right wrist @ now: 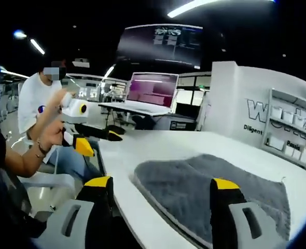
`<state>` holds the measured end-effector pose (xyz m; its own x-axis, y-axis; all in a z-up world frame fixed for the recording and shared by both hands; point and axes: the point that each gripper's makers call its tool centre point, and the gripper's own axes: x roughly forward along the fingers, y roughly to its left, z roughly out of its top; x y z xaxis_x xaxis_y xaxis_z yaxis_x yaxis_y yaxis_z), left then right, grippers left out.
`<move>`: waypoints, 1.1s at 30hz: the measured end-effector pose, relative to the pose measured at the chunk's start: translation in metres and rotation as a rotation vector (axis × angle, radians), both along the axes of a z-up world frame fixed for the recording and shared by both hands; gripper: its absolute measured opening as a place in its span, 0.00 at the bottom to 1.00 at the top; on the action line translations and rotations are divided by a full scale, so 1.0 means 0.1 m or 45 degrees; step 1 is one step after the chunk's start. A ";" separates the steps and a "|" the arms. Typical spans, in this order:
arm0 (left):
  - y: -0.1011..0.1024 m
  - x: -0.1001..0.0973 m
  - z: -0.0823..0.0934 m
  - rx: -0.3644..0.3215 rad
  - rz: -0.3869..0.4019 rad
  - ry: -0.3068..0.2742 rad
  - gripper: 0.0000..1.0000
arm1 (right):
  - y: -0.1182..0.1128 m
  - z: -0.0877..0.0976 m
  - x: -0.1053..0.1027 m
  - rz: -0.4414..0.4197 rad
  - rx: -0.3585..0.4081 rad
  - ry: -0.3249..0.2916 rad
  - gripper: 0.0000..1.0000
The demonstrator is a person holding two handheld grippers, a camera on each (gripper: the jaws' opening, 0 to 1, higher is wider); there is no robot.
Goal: Open the folded towel by lifting each exposed corner and separating the folded layers until the towel lies flat within the target outline without major curled edges
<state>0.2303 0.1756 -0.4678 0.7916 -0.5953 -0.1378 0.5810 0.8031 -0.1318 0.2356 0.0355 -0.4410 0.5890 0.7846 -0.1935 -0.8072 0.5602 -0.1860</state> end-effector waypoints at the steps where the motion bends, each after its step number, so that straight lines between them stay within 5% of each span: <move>1: -0.01 -0.01 -0.01 0.000 0.001 -0.001 0.97 | 0.07 -0.01 -0.01 0.012 0.006 -0.001 0.66; 4: -0.02 -0.02 -0.05 0.030 -0.007 -0.002 0.97 | 0.43 -0.10 -0.09 0.121 0.036 0.040 0.52; 11: -0.04 -0.03 -0.06 0.038 -0.022 -0.003 0.98 | 0.71 -0.37 0.13 0.047 -0.138 -0.015 0.48; 21: -0.06 -0.03 -0.09 0.011 -0.044 0.011 0.96 | 0.65 -0.51 0.29 -0.039 -0.147 -0.036 0.23; 25: -0.06 0.01 -0.10 -0.004 -0.036 0.021 0.96 | 0.65 -0.53 0.28 0.012 -0.181 -0.067 0.00; 33: -0.10 0.00 -0.15 -0.023 -0.057 0.049 0.96 | 0.64 -0.51 0.30 0.010 -0.203 -0.091 0.05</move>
<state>0.2308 0.1658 -0.4828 0.7585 -0.6325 -0.1569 0.6103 0.7739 -0.1691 0.2659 0.1000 -0.4925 0.5999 0.7517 -0.2738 -0.7928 0.5127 -0.3295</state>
